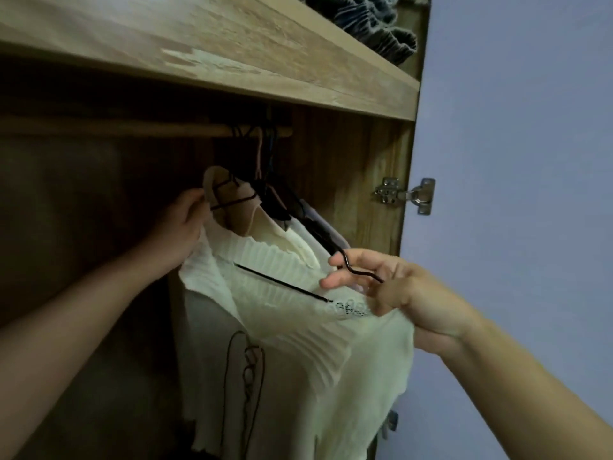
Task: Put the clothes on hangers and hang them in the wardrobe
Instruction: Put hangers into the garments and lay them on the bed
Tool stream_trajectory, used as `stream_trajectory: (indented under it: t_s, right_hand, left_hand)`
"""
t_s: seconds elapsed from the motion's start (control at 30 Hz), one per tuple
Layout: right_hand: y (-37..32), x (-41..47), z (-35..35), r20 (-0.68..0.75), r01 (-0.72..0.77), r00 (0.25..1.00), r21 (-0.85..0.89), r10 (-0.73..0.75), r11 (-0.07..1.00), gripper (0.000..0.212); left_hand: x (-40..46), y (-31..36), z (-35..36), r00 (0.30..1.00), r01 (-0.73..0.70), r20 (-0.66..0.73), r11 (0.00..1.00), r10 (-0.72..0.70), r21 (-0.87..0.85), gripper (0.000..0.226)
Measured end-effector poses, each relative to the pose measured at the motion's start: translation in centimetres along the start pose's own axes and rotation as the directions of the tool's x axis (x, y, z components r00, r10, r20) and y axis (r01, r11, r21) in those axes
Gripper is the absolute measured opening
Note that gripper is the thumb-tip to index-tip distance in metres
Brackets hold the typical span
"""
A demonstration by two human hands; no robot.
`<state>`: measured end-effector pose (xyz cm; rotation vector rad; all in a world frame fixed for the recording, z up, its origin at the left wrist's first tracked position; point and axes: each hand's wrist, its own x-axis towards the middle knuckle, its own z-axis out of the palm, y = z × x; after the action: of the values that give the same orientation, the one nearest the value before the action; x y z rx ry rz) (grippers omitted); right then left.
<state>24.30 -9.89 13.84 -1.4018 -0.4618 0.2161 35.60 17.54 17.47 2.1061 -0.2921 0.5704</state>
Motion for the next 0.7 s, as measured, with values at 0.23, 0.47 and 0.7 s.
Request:
stream_trajectory:
  t_s: [0.23,0.47,0.7]
  right_hand:
    - [-2.0,-10.5,-5.1,-0.032,-0.092,0.995,0.006,0.092,0.996,0.063]
    - [-4.1,-23.2,-10.2,-0.301,-0.150,0.951,-0.254,0.069,0.955,0.043]
    - [-4.4,-36.2,-14.0,-0.672,-0.279,0.740,-0.333,-0.020,0.901,0.058]
  left_hand:
    - [-5.3,2.7,4.1,0.923,-0.312,0.289,0.934,0.255,0.175,0.025]
    - [-12.0,8.8,11.8,0.882,-0.470,0.094,0.853,0.461,0.226,0.035]
    - [-16.6,14.0,20.4,0.837,-0.547,0.113,0.827,0.536,0.126,0.038]
